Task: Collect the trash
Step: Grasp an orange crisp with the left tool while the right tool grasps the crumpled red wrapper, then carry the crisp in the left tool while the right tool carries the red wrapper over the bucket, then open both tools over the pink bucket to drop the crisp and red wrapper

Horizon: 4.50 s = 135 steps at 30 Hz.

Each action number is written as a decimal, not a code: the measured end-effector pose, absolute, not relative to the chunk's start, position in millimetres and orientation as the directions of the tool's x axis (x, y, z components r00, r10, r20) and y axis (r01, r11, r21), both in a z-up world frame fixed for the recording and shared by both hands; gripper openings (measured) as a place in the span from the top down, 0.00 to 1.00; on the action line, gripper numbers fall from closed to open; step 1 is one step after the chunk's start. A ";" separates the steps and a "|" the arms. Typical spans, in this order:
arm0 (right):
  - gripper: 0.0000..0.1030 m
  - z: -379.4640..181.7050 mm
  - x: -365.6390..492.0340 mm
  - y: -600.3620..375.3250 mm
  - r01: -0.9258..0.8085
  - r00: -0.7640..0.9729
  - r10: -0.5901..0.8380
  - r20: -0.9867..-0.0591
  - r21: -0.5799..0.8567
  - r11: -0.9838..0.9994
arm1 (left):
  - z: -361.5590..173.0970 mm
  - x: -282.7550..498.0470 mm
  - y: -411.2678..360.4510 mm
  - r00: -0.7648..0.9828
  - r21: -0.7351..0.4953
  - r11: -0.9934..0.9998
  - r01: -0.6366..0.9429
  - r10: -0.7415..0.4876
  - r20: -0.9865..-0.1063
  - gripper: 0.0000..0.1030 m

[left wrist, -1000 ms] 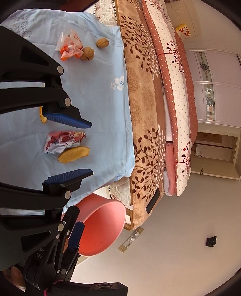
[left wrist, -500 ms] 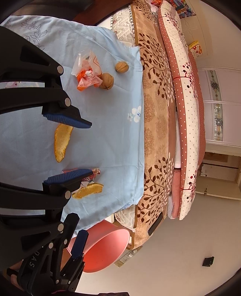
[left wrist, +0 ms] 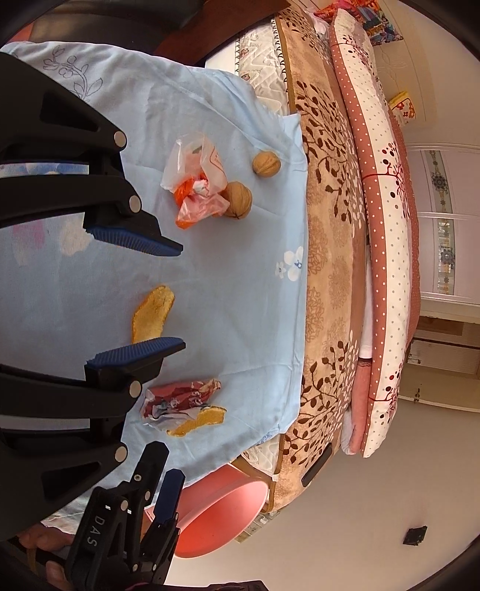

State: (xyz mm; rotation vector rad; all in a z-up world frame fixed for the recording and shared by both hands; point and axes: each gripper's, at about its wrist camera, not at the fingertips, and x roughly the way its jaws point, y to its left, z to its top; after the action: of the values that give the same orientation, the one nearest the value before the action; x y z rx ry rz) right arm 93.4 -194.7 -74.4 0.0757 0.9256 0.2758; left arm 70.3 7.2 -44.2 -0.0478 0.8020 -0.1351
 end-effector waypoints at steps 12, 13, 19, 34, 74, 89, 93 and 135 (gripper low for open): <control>0.51 -82.4 97.6 -181.1 -0.266 0.529 0.345 -0.775 0.235 0.935 | -51.4 60.3 48.5 0.675 -0.093 0.995 0.047 -0.100 -0.731 0.55; 0.51 -82.1 97.7 -178.8 -0.277 0.527 0.351 -0.774 0.234 0.932 | -52.4 60.3 49.8 0.671 -0.098 0.994 0.047 -0.104 -0.734 0.55; 0.51 -86.6 106.3 -176.1 -0.268 0.527 0.341 -0.779 0.228 0.936 | -56.6 66.4 41.6 0.644 -0.150 0.985 0.082 -0.167 -0.747 0.55; 0.55 -89.3 115.6 -177.9 -0.275 0.500 0.387 -0.775 0.281 0.919 | -87.8 101.4 11.4 0.558 -0.208 0.971 0.114 -0.236 -0.795 0.55; 0.93 -7.4 97.6 -246.6 -0.168 0.692 0.313 -0.650 0.277 0.946 | 12.8 87.0 -60.1 0.726 -0.189 0.938 0.292 -0.346 -0.595 0.97; 0.93 -8.0 93.3 -320.1 0.016 0.729 0.158 -0.666 0.247 0.969 | 29.4 98.1 -140.8 0.692 -0.193 0.881 0.432 -0.461 -0.556 0.97; 0.93 -11.6 90.8 -340.6 0.070 0.735 0.108 -0.669 0.233 0.970 | 31.4 100.7 -160.8 0.679 -0.186 0.864 0.468 -0.487 -0.549 0.97; 0.85 -76.5 76.8 -443.7 0.344 0.685 -0.029 -0.728 0.289 0.893 | -28.6 126.8 -267.4 0.470 -0.263 0.778 0.570 -0.571 -0.673 0.67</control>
State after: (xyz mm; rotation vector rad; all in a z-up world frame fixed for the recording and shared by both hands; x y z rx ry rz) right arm 76.8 -443.7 -76.5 0.4269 0.7933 -0.2163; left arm 126.8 -267.4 -28.6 -0.0017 0.8257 -0.6993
